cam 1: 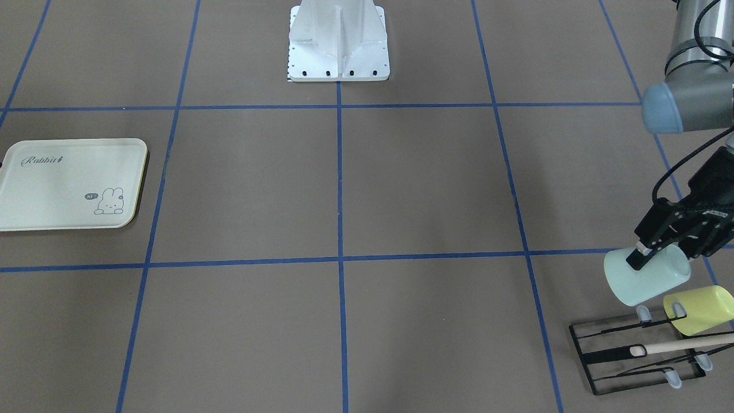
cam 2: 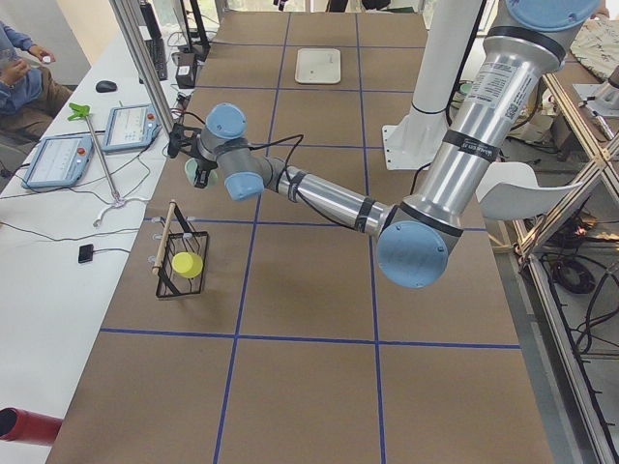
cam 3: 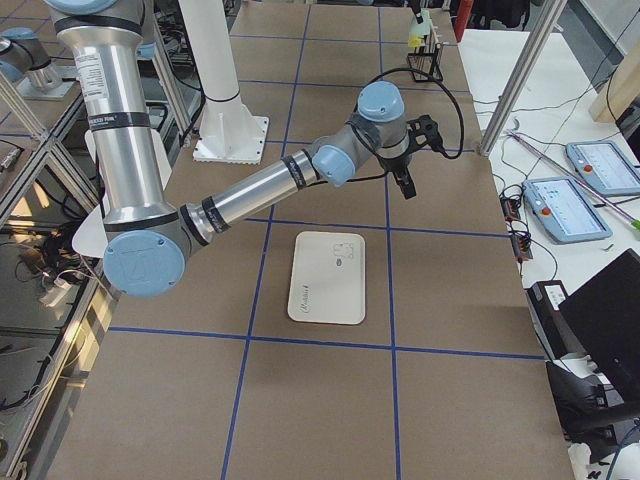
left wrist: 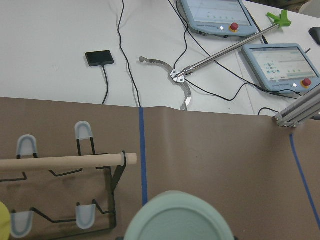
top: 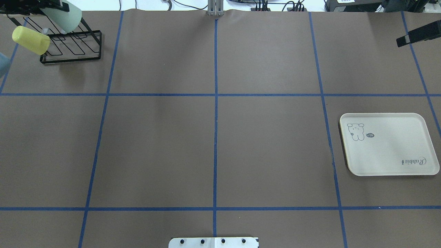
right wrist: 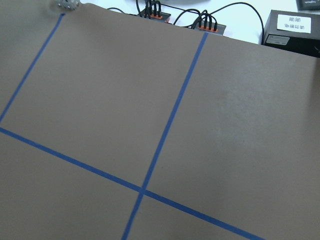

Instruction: Left arm grabs green cup and hands to right arm on tray

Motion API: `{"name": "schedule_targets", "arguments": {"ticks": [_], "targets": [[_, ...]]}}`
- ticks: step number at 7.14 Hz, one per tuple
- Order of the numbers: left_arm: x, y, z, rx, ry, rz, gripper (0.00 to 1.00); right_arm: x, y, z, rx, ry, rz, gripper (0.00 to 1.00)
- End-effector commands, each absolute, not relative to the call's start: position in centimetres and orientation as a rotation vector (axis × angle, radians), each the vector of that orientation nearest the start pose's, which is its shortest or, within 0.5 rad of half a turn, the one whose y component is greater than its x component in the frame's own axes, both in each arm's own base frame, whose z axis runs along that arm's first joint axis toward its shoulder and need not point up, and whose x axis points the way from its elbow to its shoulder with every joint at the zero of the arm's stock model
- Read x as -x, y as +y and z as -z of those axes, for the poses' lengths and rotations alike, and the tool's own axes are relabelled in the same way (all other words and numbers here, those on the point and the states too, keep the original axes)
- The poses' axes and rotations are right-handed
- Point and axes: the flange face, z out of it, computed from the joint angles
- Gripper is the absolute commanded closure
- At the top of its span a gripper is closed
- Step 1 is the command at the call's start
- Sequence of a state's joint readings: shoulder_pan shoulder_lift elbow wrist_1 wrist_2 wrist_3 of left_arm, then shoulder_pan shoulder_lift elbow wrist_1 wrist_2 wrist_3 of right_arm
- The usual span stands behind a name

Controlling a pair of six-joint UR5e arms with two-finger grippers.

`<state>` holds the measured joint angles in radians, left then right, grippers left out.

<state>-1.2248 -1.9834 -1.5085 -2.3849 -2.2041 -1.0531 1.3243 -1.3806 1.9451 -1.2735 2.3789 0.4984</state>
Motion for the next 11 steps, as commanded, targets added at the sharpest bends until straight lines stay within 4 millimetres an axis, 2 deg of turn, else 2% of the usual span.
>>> {"name": "schedule_targets", "arguments": {"ticks": [1, 2, 4, 5, 7, 8, 9, 11], "targets": [[-16.0, -63.6, -33.7, -0.482, 1.204, 0.288, 0.98, 9.0, -51.9, -26.4, -0.468, -1.103, 0.006, 0.01], [-16.9, -63.3, -32.5, -0.461, 1.233, 0.309, 0.98, 9.9, -51.6, -23.8, -0.472, -1.132, -0.031, 0.01], [-18.7, -61.2, -29.2, -0.433, 1.302, 0.362, 0.98, 12.4, -50.7, -19.2, -0.495, -1.179, -0.137, 0.01], [-20.3, -59.9, -27.5, -0.412, 1.339, 0.376, 0.97, 14.3, -50.3, -18.4, -0.537, -1.255, -0.186, 0.01], [-19.6, -57.3, -23.6, -0.393, 1.427, 0.415, 0.98, 17.9, -49.2, -17.6, -0.587, -1.440, -0.256, 0.01], [-19.8, -55.2, -21.2, -0.365, 1.491, 0.421, 0.98, 19.7, -48.3, -17.1, -0.614, -1.505, -0.251, 0.01], [-20.4, -53.2, -19.3, -0.338, 1.558, 0.415, 0.98, 20.8, -47.5, -16.7, -0.645, -1.562, -0.237, 0.01], [-20.5, -49.9, -16.6, -0.286, 1.689, 0.406, 0.98, 21.3, -46.0, -15.9, -0.667, -1.669, -0.195, 0.01]]}}
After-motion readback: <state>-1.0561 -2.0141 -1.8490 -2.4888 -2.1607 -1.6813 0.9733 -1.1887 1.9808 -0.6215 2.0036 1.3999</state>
